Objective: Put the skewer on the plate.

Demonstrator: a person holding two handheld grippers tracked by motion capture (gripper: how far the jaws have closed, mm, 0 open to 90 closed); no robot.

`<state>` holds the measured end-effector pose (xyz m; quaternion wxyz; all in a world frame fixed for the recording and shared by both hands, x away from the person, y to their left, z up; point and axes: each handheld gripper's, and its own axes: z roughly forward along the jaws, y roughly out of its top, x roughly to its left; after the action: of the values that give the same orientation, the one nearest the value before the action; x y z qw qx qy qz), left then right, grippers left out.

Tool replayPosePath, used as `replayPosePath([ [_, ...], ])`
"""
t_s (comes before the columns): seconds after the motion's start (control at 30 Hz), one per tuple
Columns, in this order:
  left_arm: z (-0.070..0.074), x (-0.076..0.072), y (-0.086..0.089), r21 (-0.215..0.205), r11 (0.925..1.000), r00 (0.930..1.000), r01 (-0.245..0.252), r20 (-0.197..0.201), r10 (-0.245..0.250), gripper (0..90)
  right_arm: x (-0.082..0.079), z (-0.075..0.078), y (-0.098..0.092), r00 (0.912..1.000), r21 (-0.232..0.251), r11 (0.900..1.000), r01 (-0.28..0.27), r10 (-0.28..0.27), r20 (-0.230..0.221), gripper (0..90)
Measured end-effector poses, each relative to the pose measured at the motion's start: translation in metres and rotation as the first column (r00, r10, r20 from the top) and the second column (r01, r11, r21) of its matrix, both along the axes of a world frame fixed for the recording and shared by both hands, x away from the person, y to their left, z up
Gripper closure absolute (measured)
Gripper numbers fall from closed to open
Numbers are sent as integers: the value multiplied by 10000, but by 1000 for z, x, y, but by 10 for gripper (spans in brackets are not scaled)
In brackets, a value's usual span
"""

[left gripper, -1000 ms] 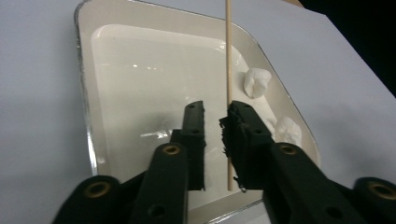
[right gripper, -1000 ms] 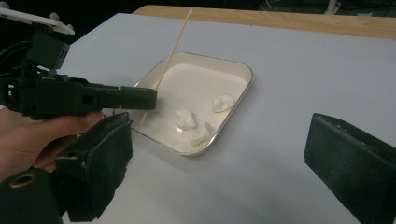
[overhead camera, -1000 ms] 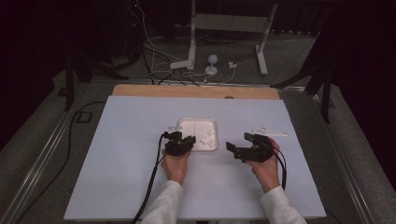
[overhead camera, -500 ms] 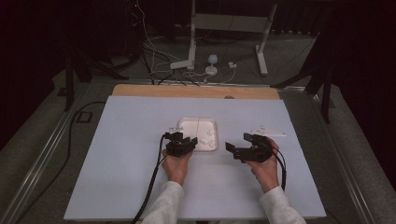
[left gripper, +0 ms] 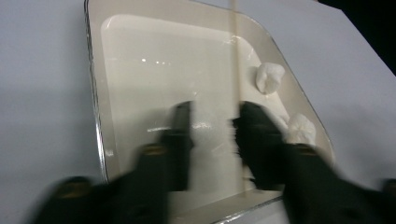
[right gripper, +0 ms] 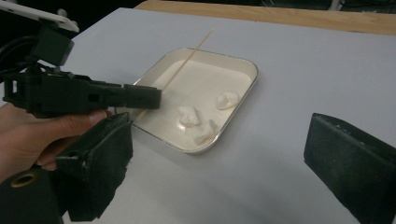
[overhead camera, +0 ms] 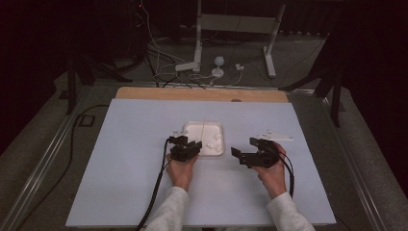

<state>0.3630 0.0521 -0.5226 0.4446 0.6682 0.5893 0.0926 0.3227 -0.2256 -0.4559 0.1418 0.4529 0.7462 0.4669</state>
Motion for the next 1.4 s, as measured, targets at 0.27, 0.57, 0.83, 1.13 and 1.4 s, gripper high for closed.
replayPosePath([
  [0.27,1,2,4,-399,9992,9998,51,-188,-58,594,0,0,1,10000,-12,10000,-13,13,-3,80],
  [0.57,7,-1,6,-416,9989,9997,219,93,-215,431,-1,-1,5,9999,-87,9999,-125,124,-18,81],
  [0.83,32,-17,21,-737,9909,9878,1126,1161,-1036,267,-3,0,1,10000,-37,10000,-72,72,32,80],
  [1.13,62,-38,59,-364,9869,9662,1571,2126,-1459,164,-11,9,-8,9995,95,9999,-84,81,310,80],
  [1.4,73,-64,95,610,9783,9326,1979,2956,-2071,32,-27,9,-29,9981,87,10000,-38,33,621,78],
])
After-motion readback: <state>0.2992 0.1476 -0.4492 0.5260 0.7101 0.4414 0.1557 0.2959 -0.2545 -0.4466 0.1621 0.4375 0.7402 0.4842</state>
